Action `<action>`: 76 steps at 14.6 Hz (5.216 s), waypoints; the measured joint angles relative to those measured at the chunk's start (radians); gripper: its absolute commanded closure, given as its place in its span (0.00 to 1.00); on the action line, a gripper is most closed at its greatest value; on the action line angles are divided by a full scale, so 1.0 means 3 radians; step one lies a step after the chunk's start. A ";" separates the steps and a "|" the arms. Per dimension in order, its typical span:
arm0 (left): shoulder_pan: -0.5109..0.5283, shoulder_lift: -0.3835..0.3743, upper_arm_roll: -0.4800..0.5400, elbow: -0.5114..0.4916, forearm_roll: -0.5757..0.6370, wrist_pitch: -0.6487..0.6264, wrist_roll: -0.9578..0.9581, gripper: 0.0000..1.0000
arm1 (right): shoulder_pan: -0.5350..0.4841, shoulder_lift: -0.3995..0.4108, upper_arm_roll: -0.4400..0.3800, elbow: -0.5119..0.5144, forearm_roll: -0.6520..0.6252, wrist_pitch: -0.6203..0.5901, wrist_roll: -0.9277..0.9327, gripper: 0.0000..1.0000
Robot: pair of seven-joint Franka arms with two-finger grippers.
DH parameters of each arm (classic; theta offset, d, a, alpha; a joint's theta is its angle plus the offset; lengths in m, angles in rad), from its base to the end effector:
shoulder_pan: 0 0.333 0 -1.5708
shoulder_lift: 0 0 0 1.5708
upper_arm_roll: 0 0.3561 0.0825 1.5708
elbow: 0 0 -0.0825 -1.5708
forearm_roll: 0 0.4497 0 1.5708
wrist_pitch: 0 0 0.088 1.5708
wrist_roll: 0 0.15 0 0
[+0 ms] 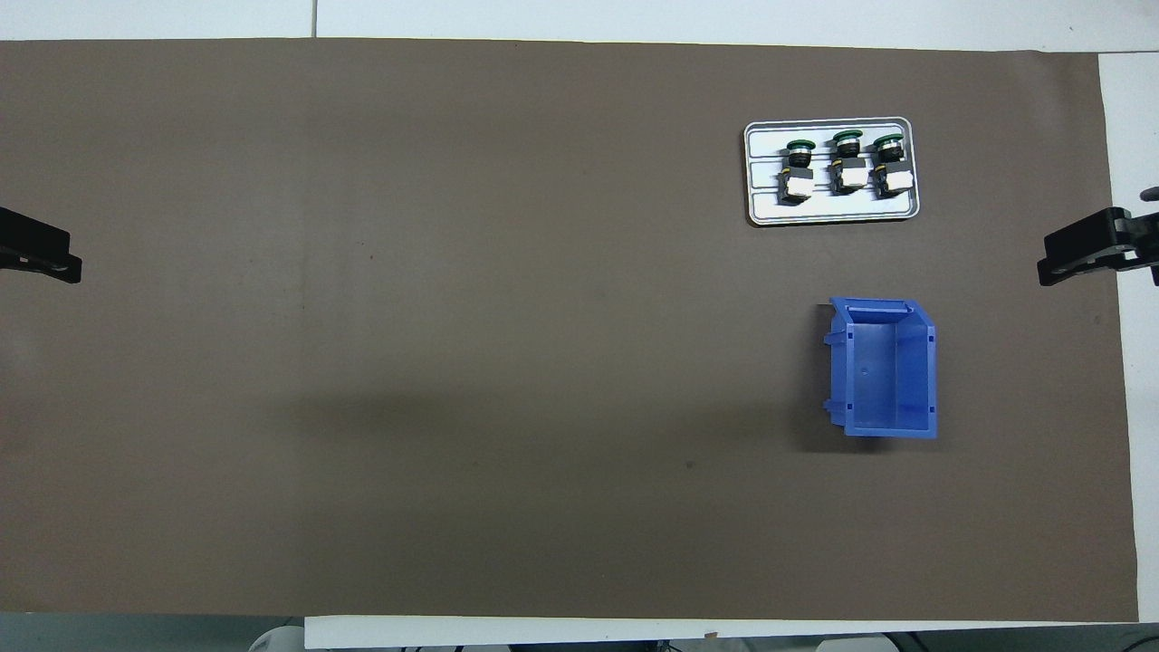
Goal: Place and press button with both arms
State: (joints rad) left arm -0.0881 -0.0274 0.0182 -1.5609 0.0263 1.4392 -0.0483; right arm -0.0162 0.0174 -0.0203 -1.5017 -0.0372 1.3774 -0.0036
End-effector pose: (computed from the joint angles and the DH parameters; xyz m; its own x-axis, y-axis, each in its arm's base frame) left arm 0.5914 -0.0370 0.6329 0.9955 -0.0179 -0.0928 -0.0208 -0.9993 -0.0303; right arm 0.5988 -0.0279 0.6324 0.9892 -0.0397 -0.1412 -0.0348 -0.9987 0.0370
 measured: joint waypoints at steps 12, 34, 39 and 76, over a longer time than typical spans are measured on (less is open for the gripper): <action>-0.0044 -0.0009 0.0000 0.0000 0.0000 0.0000 -0.0001 0.00 | 0.0504 0.0825 0.0044 -0.0045 0.0205 0.1321 0.0376 0.00; -0.0044 -0.0012 0.0010 -0.0006 0.0000 0.0000 -0.0007 0.00 | 0.0500 0.1994 0.0020 -0.0247 0.0237 0.3014 0.0339 0.37; -0.0043 -0.0013 0.0009 -0.0006 0.0000 0.0000 -0.0012 0.00 | 0.0477 0.1966 -0.0003 -0.0257 0.0233 0.2954 0.0309 1.00; -0.0038 -0.0015 0.0017 -0.0014 0.0000 0.0000 -0.0024 0.00 | 0.2340 0.1661 0.0099 -0.0607 0.0381 0.2802 0.7162 0.85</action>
State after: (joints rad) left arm -0.0996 -0.0319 0.0233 -1.5650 0.0263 1.4391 -0.0555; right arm 0.6858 0.5158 0.0094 -1.6838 0.0771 2.2180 2.1449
